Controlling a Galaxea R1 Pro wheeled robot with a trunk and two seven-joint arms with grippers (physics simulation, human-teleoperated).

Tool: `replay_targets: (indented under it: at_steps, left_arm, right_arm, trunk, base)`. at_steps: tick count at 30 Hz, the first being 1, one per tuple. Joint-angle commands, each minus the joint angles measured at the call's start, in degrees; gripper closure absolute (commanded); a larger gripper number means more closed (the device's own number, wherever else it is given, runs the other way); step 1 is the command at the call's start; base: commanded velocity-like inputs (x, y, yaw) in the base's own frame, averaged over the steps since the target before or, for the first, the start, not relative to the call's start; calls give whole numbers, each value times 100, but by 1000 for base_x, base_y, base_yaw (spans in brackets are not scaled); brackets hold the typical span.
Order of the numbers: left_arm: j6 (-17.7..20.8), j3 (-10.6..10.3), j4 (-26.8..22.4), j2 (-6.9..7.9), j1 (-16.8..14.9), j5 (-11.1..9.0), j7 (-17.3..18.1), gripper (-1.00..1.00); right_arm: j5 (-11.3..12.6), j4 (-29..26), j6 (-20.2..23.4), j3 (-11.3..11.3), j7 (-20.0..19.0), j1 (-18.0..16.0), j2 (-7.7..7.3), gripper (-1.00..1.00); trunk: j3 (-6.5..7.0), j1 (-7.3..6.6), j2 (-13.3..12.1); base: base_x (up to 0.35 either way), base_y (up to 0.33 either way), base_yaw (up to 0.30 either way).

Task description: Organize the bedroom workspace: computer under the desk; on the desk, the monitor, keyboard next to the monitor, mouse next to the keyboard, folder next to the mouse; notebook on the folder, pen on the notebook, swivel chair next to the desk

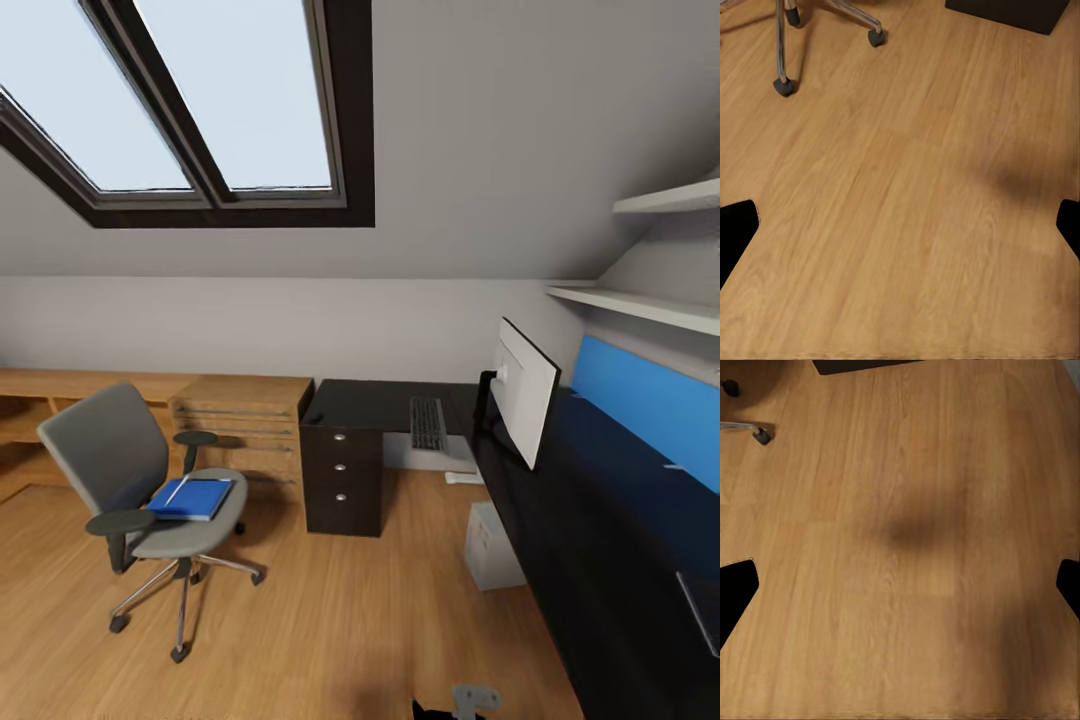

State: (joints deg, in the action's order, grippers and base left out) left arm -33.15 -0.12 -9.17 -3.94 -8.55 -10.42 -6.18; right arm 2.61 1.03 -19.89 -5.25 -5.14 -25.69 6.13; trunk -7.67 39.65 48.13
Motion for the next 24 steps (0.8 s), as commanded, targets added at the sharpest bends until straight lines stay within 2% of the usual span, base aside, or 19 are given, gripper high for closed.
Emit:
replay_targets:
  at_steps: [1,16,24]
  left_arm:
    - [-17,-5,3,-1,-3,-9,-15,-100]
    - [-10,-5,3,-2,-3,-5,-15,-100]
    - [-1,-5,3,-2,-5,-11,-15,-100]
  right_arm:
    - [29,11,-24,-46,-46,-6,-2,-100]
    - [15,0,-36,-36,-47,-6,-49,-100]
    - [-16,-1,-26,-26,-42,-6,-361,-100]
  trunk:
    - [-9,-2,7]
    - [-9,-2,7]
    - [-9,-2,7]
  base:
    - [-333,0,0]
    - [-333,0,0]
    - [-333,0,0]
